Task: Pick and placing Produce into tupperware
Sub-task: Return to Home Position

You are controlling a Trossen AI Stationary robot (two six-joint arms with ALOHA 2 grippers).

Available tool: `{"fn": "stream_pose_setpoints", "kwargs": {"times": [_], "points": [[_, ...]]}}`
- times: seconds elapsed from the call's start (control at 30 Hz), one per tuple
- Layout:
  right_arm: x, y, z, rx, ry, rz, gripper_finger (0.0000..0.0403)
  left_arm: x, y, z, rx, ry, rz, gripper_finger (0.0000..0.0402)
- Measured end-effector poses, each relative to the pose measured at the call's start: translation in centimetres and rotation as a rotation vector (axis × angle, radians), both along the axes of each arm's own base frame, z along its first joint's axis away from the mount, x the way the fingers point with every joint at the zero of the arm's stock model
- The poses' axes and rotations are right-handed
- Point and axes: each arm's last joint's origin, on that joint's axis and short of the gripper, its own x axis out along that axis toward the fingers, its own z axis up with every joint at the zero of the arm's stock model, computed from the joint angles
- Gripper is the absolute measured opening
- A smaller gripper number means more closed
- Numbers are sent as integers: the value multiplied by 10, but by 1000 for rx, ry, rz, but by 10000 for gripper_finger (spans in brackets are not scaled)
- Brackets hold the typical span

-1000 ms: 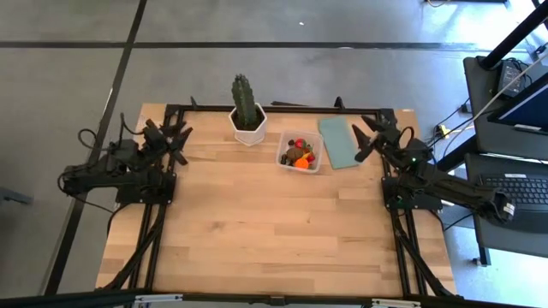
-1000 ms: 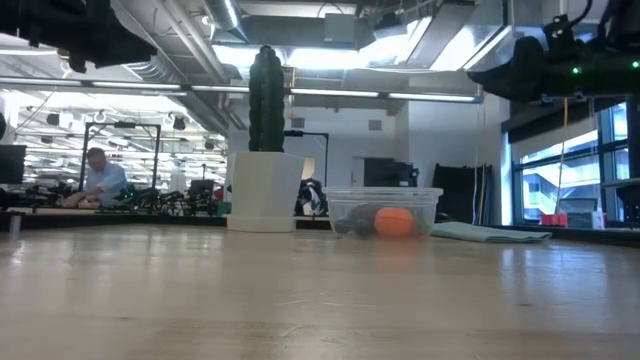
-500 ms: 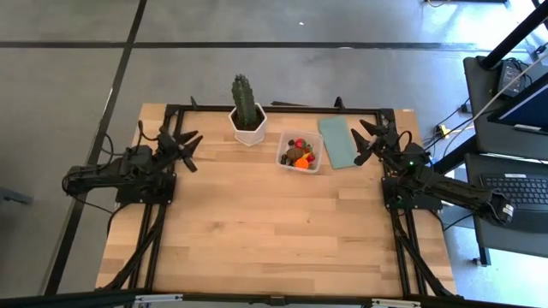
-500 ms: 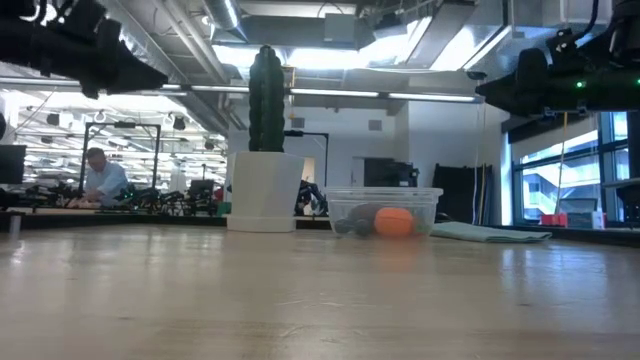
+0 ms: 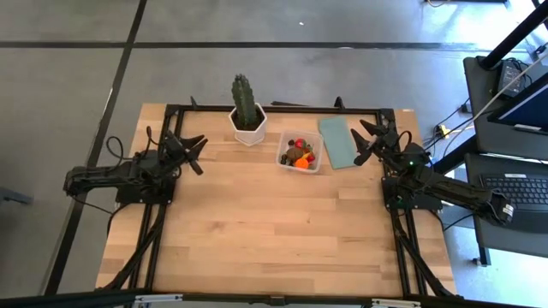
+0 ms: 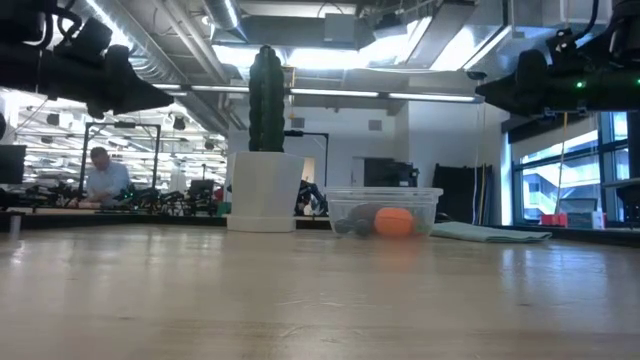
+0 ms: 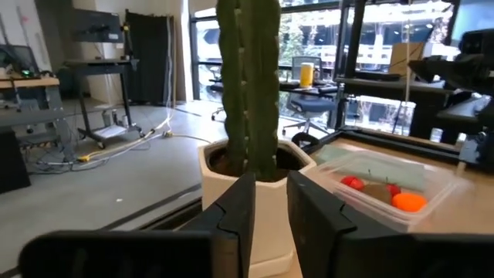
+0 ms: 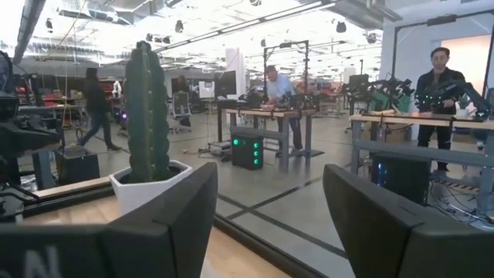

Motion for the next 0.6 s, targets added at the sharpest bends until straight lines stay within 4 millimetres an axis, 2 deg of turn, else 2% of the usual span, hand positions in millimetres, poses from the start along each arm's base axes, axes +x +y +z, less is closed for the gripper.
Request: {"fn": "stream_pose_setpoints", "kwargs": {"times": [0.17,0.6], "points": [[1,0,-4,34,19,5,239,1,1,-7,-20,1,28,60],[1,0,-5,60,10,17,239,1,1,-7,24,43,30,35]]}}
